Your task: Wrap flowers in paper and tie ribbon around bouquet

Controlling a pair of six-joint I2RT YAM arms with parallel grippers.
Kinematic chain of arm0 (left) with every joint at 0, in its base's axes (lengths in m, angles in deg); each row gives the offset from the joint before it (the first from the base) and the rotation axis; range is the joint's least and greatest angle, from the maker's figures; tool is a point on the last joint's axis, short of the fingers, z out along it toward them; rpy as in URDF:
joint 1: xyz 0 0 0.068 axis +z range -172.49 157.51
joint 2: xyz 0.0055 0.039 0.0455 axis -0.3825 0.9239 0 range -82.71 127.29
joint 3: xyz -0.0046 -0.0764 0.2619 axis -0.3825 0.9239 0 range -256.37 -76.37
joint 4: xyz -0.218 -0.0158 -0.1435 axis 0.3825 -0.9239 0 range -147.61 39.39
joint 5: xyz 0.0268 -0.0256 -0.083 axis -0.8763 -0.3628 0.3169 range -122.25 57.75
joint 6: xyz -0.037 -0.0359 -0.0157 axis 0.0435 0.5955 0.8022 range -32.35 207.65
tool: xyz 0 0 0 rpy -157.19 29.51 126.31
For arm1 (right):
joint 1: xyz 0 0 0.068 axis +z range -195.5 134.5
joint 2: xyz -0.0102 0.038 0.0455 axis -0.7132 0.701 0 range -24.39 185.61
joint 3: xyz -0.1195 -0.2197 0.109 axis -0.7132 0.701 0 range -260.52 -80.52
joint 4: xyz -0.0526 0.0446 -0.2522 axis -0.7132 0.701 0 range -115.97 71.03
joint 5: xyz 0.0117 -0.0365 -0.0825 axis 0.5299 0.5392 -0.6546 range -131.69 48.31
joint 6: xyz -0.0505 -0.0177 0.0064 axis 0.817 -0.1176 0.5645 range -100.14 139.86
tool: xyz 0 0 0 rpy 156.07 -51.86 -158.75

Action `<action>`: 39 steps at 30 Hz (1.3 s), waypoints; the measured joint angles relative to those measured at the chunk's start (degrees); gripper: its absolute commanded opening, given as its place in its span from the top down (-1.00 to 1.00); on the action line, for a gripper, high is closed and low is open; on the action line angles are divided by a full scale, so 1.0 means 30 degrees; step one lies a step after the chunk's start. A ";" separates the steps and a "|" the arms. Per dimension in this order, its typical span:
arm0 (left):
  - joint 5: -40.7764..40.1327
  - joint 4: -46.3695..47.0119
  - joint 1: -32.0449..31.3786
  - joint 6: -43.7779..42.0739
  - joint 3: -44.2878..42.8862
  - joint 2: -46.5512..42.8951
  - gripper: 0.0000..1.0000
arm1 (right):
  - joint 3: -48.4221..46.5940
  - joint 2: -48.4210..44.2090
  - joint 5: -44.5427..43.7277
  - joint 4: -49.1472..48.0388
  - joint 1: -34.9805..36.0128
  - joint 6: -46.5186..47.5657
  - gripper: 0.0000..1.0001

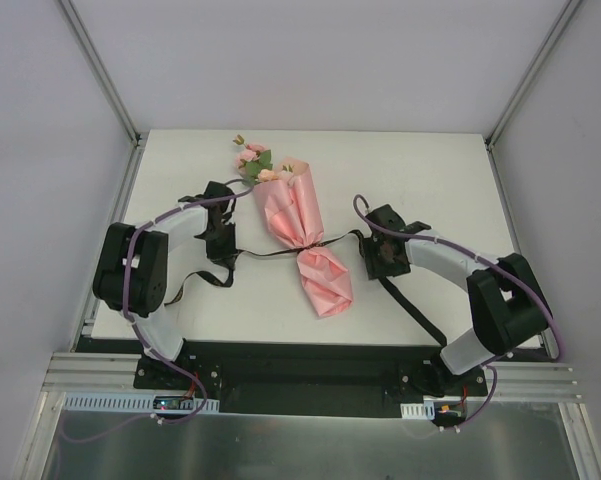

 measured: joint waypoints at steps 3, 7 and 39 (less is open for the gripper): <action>0.0474 -0.0015 -0.0415 0.0095 -0.0029 -0.0262 0.96 | -0.0007 0.0153 -0.0211 0.0124 -0.0015 -0.0175 -0.12; 0.1800 -0.0036 -0.1268 0.0590 -0.0117 -0.2011 1.00 | -0.0444 0.0984 -0.0503 0.0357 -0.0080 -0.0313 0.16; 0.2790 0.4787 -0.6149 0.3497 -0.1246 -0.6076 1.00 | -0.6870 -0.0313 0.6972 0.0146 -0.0699 -0.1064 0.99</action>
